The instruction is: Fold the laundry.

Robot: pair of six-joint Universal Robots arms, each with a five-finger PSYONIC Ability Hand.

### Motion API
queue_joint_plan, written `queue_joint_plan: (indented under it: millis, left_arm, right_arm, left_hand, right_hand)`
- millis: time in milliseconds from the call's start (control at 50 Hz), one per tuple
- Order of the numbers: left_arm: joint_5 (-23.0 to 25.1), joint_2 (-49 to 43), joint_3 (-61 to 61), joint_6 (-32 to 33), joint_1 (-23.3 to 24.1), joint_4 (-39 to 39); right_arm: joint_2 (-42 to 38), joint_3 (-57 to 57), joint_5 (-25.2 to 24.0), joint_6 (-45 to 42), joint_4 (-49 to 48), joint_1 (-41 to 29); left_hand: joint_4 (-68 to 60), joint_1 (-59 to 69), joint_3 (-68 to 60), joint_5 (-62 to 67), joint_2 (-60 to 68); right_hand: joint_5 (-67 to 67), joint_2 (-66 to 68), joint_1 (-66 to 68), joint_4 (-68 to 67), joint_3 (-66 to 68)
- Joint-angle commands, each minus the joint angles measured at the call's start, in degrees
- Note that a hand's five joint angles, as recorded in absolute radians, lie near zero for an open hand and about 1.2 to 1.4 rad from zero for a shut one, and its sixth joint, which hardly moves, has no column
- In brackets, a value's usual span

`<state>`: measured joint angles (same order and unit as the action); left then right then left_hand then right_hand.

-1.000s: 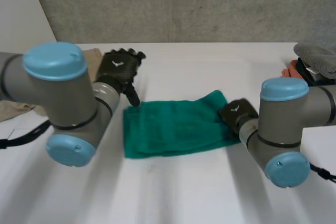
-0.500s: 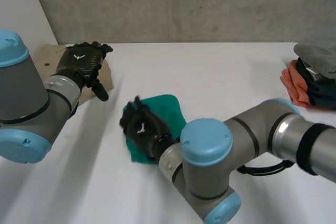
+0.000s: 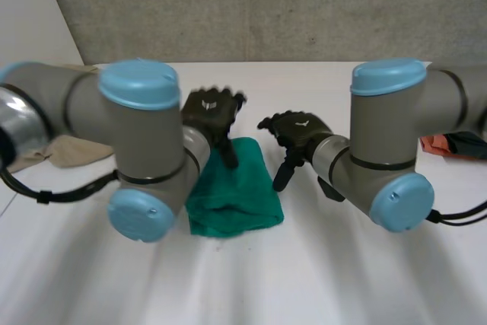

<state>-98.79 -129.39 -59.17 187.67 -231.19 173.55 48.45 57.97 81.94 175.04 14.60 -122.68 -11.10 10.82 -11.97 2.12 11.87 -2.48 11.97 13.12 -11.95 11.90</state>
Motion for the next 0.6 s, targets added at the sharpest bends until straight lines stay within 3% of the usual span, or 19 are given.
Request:
queue_joint_plan:
  millis: [20, 300, 460, 600]
  left_arm:
    - [-10.9, -6.3, 2.5, -0.1, 0.0, -8.5]
    - [-10.0, -6.6, -3.7, 8.6, -1.7, -7.8]
    - [-6.1, -3.2, -4.4, 9.3, -1.6, -7.4]
    - [-1.6, 8.1, -4.5, 7.6, -2.8, -4.5]
  right_arm:
    - [-8.9, -9.6, -3.9, 0.0, 6.0, -1.6]
    - [-14.1, -14.3, -1.0, -7.7, 7.3, -2.4]
    - [-9.2, -11.2, 0.8, -15.6, 6.8, -3.3]
    - [-0.4, -0.5, 3.7, -23.9, -1.2, -5.9]
  left_hand:
    - [1.1, -0.8, 2.0, -2.1, -1.9]
    - [1.1, -0.8, 2.0, -2.1, -1.9]
    - [1.1, -0.8, 2.0, -2.1, -1.9]
    - [1.1, -0.8, 2.0, -2.1, -1.9]
  right_hand:
    - [2.5, -2.0, -3.1, 2.0, -1.9]
    - [2.5, -2.0, -3.1, 2.0, -1.9]
    - [2.5, -2.0, -3.1, 2.0, -1.9]
    - [2.5, -2.0, -3.1, 2.0, -1.9]
